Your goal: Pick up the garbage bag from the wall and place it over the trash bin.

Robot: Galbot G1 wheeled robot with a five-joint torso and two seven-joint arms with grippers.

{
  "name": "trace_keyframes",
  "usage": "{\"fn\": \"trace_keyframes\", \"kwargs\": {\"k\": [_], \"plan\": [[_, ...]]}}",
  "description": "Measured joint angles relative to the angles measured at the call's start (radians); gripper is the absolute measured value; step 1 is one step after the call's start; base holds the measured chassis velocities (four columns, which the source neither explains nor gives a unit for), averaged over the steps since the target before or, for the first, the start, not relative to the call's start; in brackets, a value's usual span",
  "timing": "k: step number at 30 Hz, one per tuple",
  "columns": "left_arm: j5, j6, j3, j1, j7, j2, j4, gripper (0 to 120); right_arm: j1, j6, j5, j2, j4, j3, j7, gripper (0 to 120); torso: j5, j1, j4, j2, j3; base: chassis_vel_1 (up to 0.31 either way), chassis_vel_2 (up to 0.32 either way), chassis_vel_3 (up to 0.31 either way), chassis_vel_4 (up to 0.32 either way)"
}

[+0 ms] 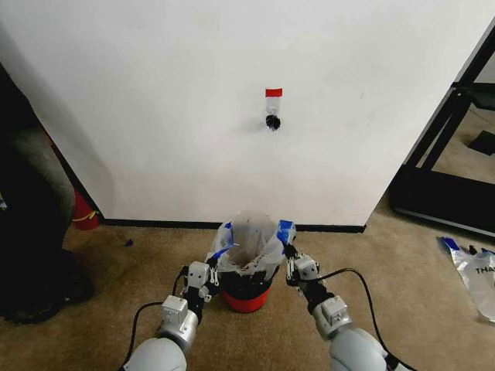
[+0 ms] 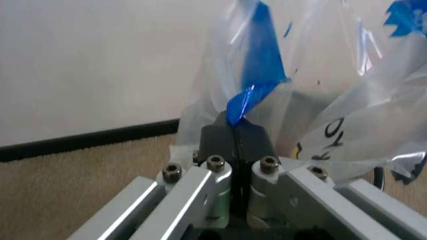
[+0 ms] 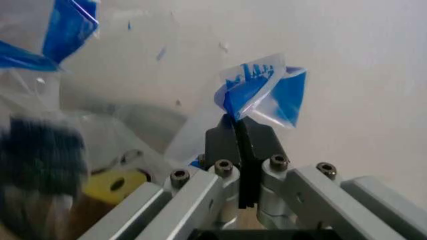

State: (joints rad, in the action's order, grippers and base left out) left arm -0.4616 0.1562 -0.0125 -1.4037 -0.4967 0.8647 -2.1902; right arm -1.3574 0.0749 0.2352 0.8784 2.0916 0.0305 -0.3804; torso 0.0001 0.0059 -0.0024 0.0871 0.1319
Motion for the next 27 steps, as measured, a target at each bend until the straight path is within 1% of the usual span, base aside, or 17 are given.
{"fn": "trace_keyframes", "kwargs": {"k": [1,4,5,7,8,10,12,15,20,27], "plan": [[0.0,0.0,0.0,0.0,0.0,0.0,0.0,0,0.0,0.0,0.0,0.0,0.0,0.0,0.0,0,0.0,0.0,0.0,0.0,0.0,0.0,0.0,0.0,0.0],[0.011,0.006,0.0,-0.02,-0.003,-0.014,-0.01,0,-0.018,0.029,0.039,-0.036,0.022,-0.01,-0.001,0,-0.0002,0.0,0.0001,0.0,0.0,0.0,0.0,0.0,0.0],[0.017,0.01,-0.001,-0.038,-0.004,-0.023,-0.015,0,-0.025,0.049,0.076,-0.064,0.036,-0.017,0.009,0,-0.0002,0.0,0.0,0.0,0.0,0.0,0.0,0.0,0.0],[0.022,0.014,-0.005,-0.051,-0.005,-0.03,-0.015,0,-0.027,0.065,0.114,-0.091,0.046,-0.019,0.025,0,-0.0002,0.0,0.0002,0.0,0.0,0.0,0.0,0.0,0.0],[0.022,0.014,-0.005,-0.051,-0.005,-0.03,-0.015,0,-0.027,0.065,0.114,-0.091,0.046,-0.019,0.025,0,-0.0002,0.0,0.0002,0.0,0.0,0.0,0.0,0.0,0.0],[0.036,0.015,-0.023,-0.053,-0.006,-0.033,0.009,0,-0.016,0.077,0.137,-0.117,0.048,-0.014,0.053,0,-0.0001,0.0,0.0002,0.0,0.0,0.0,0.0,0.0,0.0],[0.041,0.018,-0.042,-0.036,-0.015,-0.024,0.04,0,0.005,0.088,0.146,-0.127,0.042,-0.002,0.059,0,-0.0001,0.0,0.0003,0.0,0.0,0.0,0.0,0.0,0.0],[0.03,0.035,-0.068,-0.022,-0.034,-0.005,0.064,0,0.019,0.141,0.18,-0.138,0.054,0.008,0.044,0,0.0,0.0,0.0001,0.0,0.0,0.0,0.0,0.0,0.0],[0.033,0.038,-0.076,-0.044,-0.044,0.0,0.067,0,0.015,0.186,0.193,-0.166,0.067,0.014,0.022,0,-0.0001,0.0,0.0002,0.0,0.0,0.0,0.0,0.0,0.0],[0.05,0.049,-0.075,-0.076,-0.048,-0.018,0.051,0,0.018,0.257,0.217,-0.178,0.076,0.03,-0.006,0,0.0,0.0,0.0002,0.0,0.0,0.0,0.0,0.0,0.0]]}}
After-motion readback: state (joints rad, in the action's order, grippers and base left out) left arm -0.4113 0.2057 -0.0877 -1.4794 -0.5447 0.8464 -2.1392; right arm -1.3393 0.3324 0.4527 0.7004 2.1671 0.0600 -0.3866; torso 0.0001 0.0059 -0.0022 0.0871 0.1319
